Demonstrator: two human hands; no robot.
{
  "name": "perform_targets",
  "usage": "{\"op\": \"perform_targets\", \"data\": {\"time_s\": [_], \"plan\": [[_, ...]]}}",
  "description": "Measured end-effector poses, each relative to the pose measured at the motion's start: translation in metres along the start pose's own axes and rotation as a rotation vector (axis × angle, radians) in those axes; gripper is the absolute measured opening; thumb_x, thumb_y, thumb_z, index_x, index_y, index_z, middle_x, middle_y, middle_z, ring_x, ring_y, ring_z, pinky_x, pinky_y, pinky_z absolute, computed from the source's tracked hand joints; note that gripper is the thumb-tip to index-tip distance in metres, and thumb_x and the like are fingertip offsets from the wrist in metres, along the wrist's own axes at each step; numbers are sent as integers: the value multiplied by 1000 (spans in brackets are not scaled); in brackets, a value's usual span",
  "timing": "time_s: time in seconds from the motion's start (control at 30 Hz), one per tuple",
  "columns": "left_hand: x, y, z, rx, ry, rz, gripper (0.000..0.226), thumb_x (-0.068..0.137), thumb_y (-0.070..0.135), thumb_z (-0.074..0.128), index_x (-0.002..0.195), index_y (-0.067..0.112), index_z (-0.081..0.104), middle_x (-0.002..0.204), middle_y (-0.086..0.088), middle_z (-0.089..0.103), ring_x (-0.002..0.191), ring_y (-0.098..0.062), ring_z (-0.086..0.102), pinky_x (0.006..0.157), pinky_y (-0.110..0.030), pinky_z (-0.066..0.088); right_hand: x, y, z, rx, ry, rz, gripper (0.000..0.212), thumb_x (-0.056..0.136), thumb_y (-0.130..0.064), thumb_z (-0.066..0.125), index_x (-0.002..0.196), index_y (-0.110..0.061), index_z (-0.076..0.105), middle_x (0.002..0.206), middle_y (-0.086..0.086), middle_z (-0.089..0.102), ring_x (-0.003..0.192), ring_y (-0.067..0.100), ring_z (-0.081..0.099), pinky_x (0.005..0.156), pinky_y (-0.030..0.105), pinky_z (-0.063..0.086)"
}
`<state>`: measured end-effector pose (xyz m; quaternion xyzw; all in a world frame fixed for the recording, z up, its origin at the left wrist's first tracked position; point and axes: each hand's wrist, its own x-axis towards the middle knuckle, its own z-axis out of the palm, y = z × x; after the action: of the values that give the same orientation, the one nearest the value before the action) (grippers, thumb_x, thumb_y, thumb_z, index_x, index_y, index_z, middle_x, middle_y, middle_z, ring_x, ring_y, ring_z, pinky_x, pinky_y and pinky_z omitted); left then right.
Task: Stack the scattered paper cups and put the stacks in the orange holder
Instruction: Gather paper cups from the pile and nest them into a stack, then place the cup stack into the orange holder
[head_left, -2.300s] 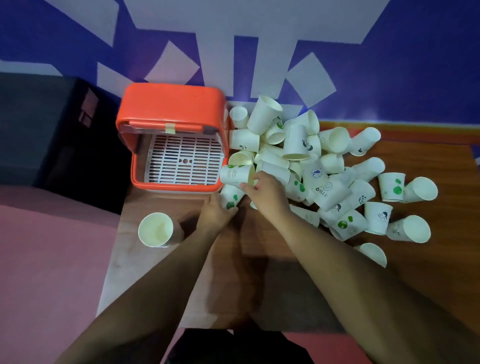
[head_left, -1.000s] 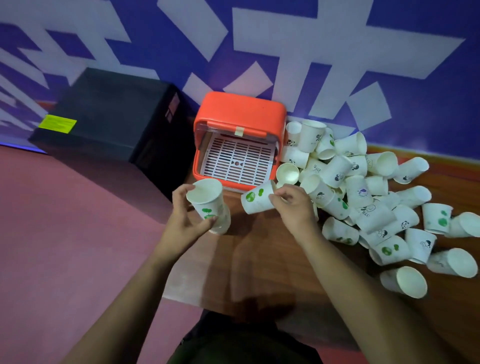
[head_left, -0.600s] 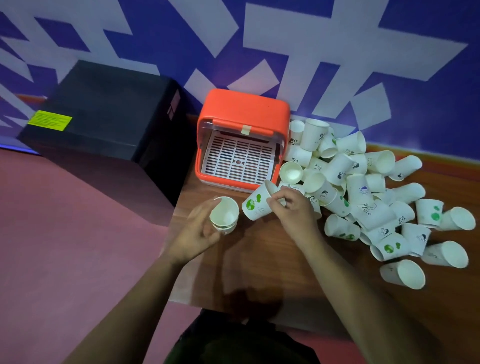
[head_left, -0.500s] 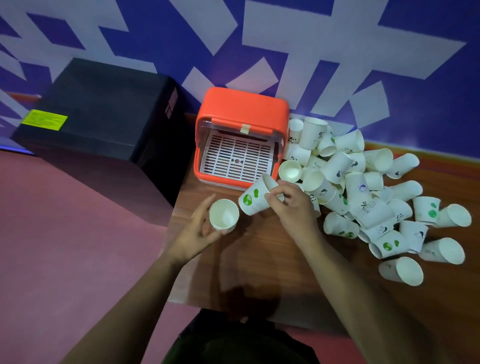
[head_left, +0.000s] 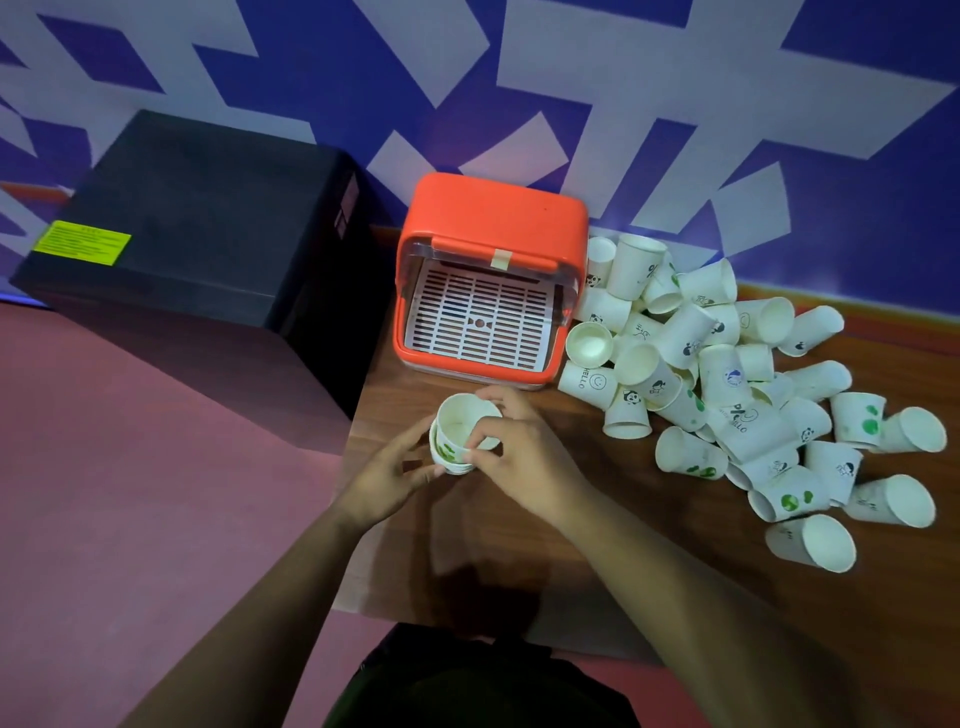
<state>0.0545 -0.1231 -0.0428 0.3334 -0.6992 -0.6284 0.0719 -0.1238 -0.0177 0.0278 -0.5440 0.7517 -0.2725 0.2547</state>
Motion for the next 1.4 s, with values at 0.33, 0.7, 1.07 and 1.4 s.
{"op": "perform_targets", "data": {"time_s": [0.33, 0.7, 1.07, 1.4], "plan": [[8, -26, -5, -53, -61, -134, 56, 101, 21, 60, 152, 32, 41, 147, 9, 55, 136, -7, 51, 117, -43, 39, 7, 20, 31, 355, -157, 420, 81, 68, -43, 85, 138, -42, 43, 140, -20, 50, 130, 2, 45, 112, 38, 40], [50, 49, -33, -191, 183, 45, 51, 101, 25, 59, 150, 34, 44, 144, 12, 57, 128, -7, 58, 109, -43, 47, 75, 5, -13, 566, 34, 285, 74, 67, -41, 85, 133, -37, 50, 124, -14, 63, 111, 4, 62, 97, 38, 53], [130, 52, -59, -90, 197, 46, 45, 100, 28, 56, 145, 36, 50, 137, 9, 62, 128, -10, 58, 111, -49, 45, 154, 30, 0, 538, 76, 313, 76, 78, -26, 80, 143, -32, 42, 130, -11, 59, 113, 10, 60, 94, 31, 51], [152, 28, -58, 30, 147, -26, 44, 102, 14, 53, 142, 30, 52, 131, 14, 63, 113, 11, 58, 101, -21, 46, 165, 57, 26, 532, 21, 372, 69, 81, -16, 78, 138, -34, 45, 120, -17, 61, 112, 9, 60, 96, 34, 53]]}}
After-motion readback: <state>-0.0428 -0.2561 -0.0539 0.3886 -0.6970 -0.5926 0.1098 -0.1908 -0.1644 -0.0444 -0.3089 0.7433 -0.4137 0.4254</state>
